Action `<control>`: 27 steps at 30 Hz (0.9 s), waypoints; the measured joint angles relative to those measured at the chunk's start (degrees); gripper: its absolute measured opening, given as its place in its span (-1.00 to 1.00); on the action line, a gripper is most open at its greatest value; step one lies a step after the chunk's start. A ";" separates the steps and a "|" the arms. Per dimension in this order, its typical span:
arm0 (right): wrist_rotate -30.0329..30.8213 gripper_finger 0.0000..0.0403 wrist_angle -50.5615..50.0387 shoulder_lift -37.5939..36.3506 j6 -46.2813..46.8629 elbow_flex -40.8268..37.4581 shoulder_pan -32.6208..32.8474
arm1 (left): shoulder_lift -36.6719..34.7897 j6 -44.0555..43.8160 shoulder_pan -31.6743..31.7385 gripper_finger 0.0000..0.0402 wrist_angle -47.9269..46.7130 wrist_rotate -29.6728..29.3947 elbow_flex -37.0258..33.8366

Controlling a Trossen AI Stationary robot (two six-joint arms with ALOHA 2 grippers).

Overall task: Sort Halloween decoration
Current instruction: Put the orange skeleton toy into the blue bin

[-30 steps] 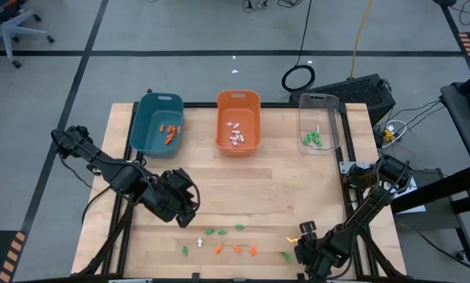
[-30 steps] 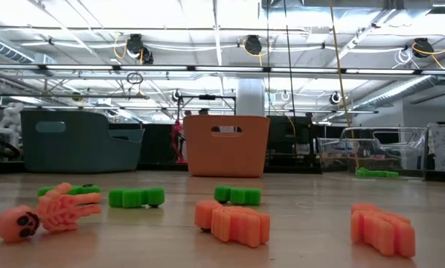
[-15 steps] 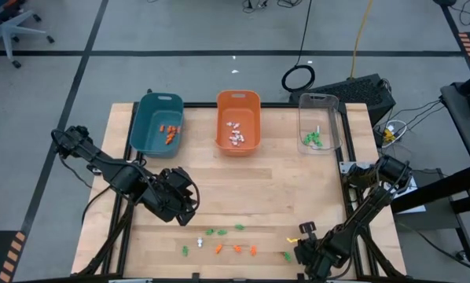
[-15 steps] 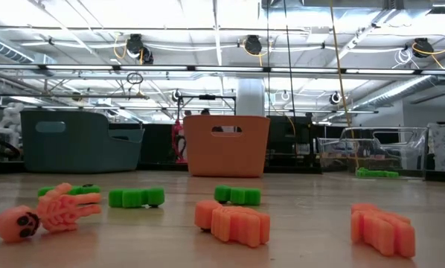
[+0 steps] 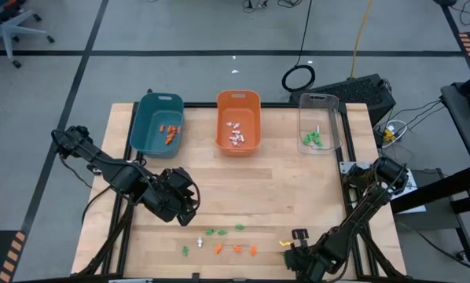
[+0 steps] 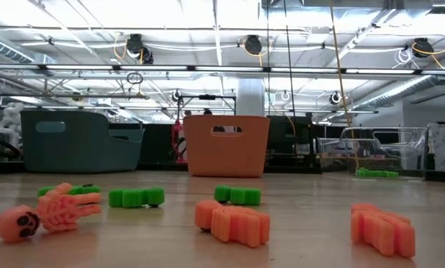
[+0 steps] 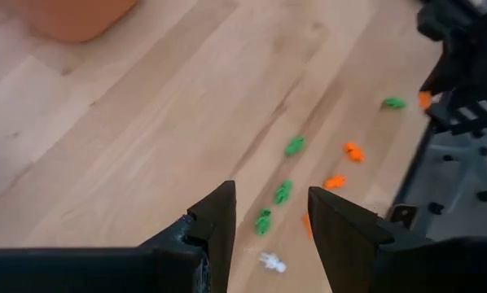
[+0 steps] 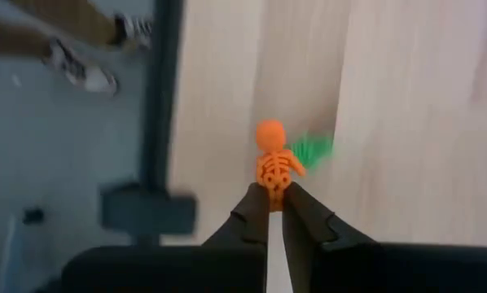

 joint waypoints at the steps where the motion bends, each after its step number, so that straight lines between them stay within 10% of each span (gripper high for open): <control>1: 0.96 -1.00 -0.08 -0.04 -0.36 1.34 -0.46 | 0.00 0.18 0.00 -0.22 0.90 -0.05 0.00; 20: 8.29 -1.00 -0.29 -0.21 -17.10 27.82 -14.84 | -0.03 20.27 -0.41 -0.22 39.93 -0.99 0.00; 27: 8.44 -1.00 -15.38 -0.28 -23.58 36.77 -19.30 | -3.01 28.70 -0.52 -0.22 46.42 -4.04 0.00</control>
